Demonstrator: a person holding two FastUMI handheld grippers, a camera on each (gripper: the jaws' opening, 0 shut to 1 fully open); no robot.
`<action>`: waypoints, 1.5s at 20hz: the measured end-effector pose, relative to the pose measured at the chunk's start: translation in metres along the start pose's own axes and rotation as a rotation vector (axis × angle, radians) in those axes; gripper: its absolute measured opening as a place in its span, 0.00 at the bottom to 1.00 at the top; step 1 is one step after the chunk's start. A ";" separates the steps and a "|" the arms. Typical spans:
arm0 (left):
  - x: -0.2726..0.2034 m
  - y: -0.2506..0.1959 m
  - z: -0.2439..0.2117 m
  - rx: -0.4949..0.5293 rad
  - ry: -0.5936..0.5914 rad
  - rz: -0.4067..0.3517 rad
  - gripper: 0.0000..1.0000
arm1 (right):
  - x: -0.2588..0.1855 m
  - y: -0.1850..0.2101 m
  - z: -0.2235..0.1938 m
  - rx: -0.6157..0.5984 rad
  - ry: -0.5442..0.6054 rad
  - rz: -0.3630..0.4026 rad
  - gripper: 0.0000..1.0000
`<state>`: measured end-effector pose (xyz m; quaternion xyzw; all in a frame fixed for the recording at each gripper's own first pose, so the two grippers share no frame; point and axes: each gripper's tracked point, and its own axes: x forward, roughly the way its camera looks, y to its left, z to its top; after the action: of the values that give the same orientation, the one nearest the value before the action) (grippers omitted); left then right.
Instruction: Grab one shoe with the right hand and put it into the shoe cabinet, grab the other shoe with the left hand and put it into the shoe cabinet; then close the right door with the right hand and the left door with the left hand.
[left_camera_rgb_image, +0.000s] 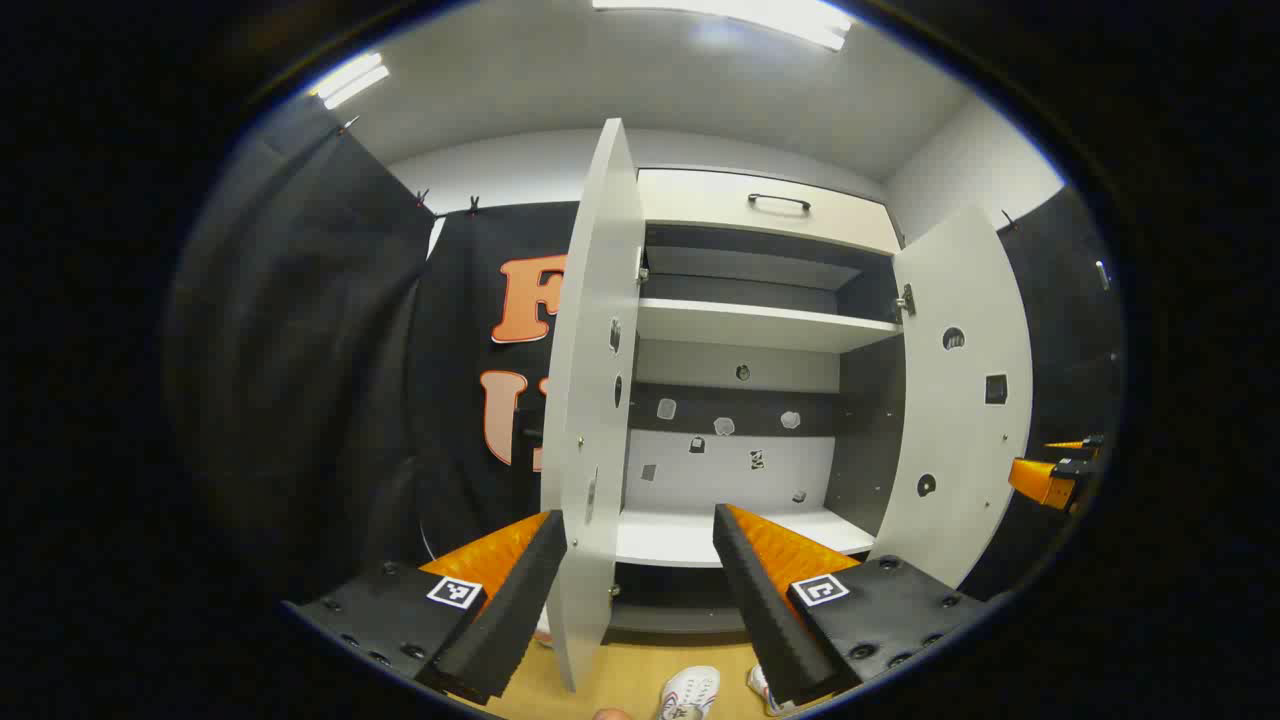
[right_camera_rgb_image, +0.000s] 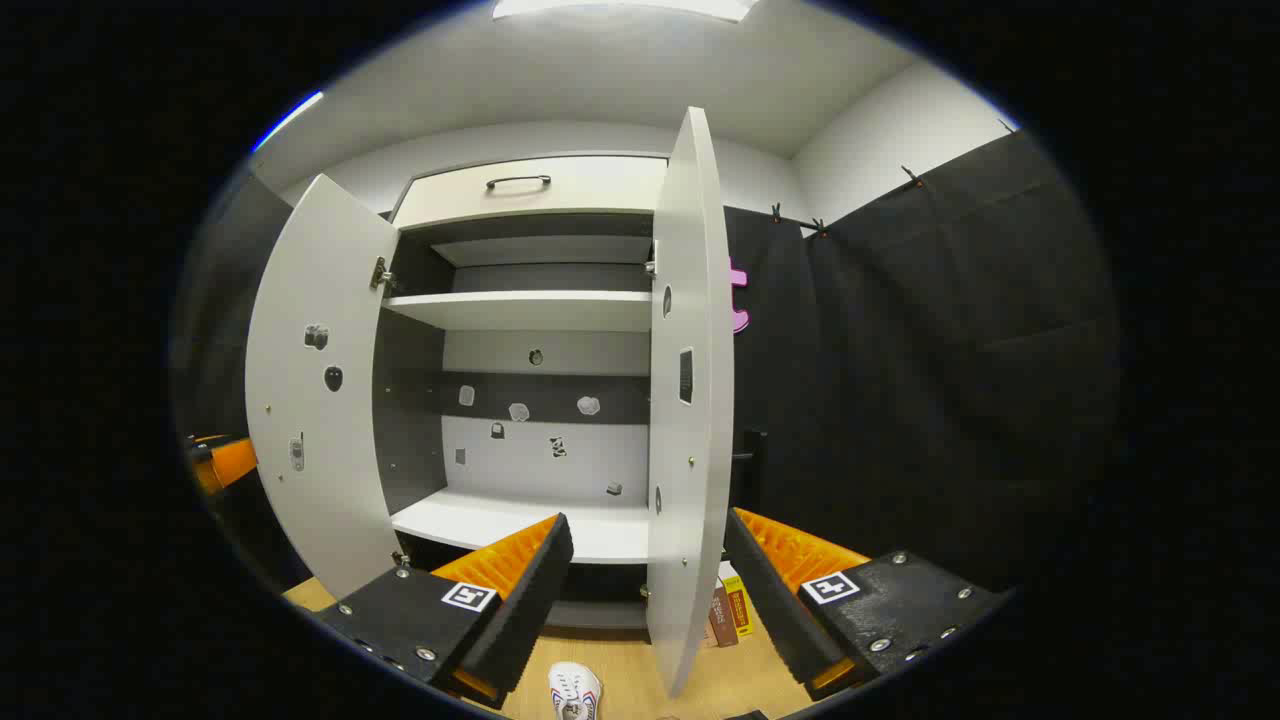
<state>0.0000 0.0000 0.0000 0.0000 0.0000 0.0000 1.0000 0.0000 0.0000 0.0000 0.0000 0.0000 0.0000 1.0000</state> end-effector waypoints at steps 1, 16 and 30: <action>-0.001 0.000 -0.003 0.010 0.008 0.010 0.99 | 0.001 0.001 -0.001 0.000 0.001 0.005 0.95; 0.016 -0.006 0.006 0.084 -0.024 -0.010 0.94 | 0.008 0.030 0.001 -0.045 -0.042 -0.004 0.95; 0.009 -0.015 0.005 0.042 -0.021 -0.045 0.96 | 0.012 0.046 -0.059 -0.075 0.067 0.022 0.94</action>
<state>0.0086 -0.0147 0.0048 0.0210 -0.0105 -0.0225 0.9995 0.0122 0.0455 -0.0587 -0.0377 0.0337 0.0109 0.9987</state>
